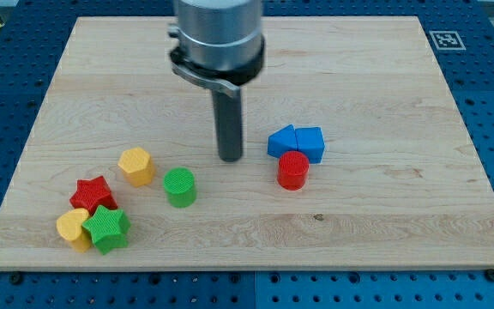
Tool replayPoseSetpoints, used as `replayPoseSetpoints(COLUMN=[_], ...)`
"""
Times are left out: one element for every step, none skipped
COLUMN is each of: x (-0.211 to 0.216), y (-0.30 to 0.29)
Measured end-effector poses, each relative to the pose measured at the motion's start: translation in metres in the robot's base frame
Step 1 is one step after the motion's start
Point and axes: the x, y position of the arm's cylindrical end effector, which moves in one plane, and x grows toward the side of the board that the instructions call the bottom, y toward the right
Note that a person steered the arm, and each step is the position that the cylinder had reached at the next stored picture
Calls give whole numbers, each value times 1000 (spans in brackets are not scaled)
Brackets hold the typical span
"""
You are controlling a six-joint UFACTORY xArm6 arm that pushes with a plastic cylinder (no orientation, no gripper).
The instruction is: Move the green circle below the yellow hexagon
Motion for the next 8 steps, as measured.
replayPoseSetpoints(x=[33,38,38,26,17,26,30,30], y=[1,-23,-58,-44,-47,-67,-76,-82])
